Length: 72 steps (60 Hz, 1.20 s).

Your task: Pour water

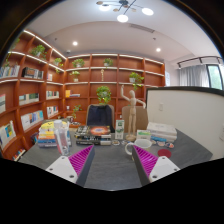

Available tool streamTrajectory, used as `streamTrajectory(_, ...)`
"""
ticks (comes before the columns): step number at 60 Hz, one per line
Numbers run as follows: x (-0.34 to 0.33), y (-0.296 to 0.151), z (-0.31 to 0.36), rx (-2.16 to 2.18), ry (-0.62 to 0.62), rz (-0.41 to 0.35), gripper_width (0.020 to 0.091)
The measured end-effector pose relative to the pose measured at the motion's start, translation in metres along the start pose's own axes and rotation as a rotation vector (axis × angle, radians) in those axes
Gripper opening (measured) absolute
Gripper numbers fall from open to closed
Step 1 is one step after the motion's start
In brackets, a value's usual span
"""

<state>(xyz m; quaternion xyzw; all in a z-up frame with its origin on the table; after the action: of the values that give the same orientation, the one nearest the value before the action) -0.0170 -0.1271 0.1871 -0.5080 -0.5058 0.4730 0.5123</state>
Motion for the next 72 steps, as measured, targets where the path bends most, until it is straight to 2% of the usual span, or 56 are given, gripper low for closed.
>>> streamTrajectory(5,0.001,0.022,0.034,0.01,-0.031,0.021,0.0801)
streamTrajectory(6,-0.002,0.011,0.022,0.009,-0.042,0.029,0.0802)
streamTrajectory(11,0.011,0.044,0.084,0.039,-0.088,0.034,0.0801)
streamTrajectory(22,0.039,0.058,0.162,0.126,-0.177,0.001,0.0808)
streamTrajectory(37,0.104,0.059,0.209,0.216,-0.202,-0.055,0.08)
streamTrajectory(49,0.138,0.074,0.229,0.139,-0.232,-0.021,0.0791)
streamTrajectory(52,0.144,0.079,0.232,0.114,-0.233,-0.014,0.076)
streamTrajectory(60,0.157,0.08,0.244,0.024,-0.267,-0.031,0.0522)
streamTrajectory(67,0.161,0.08,0.25,-0.014,-0.287,-0.034,0.0484)
streamTrajectory(72,0.161,0.081,0.251,-0.029,-0.3,-0.038,0.0412)
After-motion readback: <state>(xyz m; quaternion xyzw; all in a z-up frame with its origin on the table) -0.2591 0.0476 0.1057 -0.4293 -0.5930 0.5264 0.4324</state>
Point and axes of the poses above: the point between the fingertips, and its own axes, seen from behind it with the camera up: z to the left, y down, x forward, the way the camera looks, the point moved 4 cm from there along -x, backward, against the way the camera looks, and after that the axes turned 14 degrees about -z, right-handed, at the moved point
